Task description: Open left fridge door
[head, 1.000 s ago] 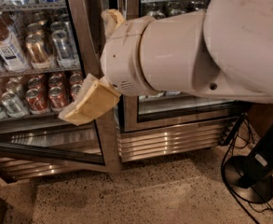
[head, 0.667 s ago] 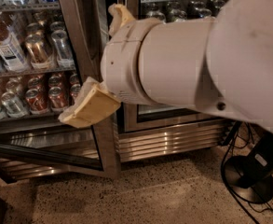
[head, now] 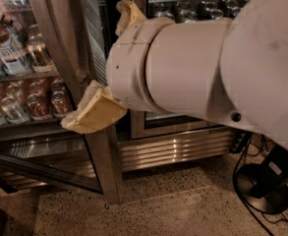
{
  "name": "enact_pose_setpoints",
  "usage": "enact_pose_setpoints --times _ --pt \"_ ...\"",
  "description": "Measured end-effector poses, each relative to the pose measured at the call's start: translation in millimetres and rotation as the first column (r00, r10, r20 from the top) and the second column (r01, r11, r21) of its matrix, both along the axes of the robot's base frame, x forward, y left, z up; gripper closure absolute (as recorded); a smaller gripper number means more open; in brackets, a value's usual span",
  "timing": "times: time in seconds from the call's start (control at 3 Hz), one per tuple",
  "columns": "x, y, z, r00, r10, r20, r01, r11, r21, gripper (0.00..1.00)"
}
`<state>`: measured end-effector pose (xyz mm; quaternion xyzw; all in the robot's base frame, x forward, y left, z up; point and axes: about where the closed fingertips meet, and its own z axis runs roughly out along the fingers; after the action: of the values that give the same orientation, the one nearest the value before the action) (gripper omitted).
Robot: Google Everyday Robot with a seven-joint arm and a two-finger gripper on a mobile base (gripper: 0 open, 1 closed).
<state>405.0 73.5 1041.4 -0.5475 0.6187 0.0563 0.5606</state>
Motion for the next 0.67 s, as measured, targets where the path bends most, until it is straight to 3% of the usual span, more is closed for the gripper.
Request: enact_pose_setpoints --times 0.67 --pt "0.0 0.0 0.0 1.0 0.0 0.0 0.0 1.0 0.0 0.0"
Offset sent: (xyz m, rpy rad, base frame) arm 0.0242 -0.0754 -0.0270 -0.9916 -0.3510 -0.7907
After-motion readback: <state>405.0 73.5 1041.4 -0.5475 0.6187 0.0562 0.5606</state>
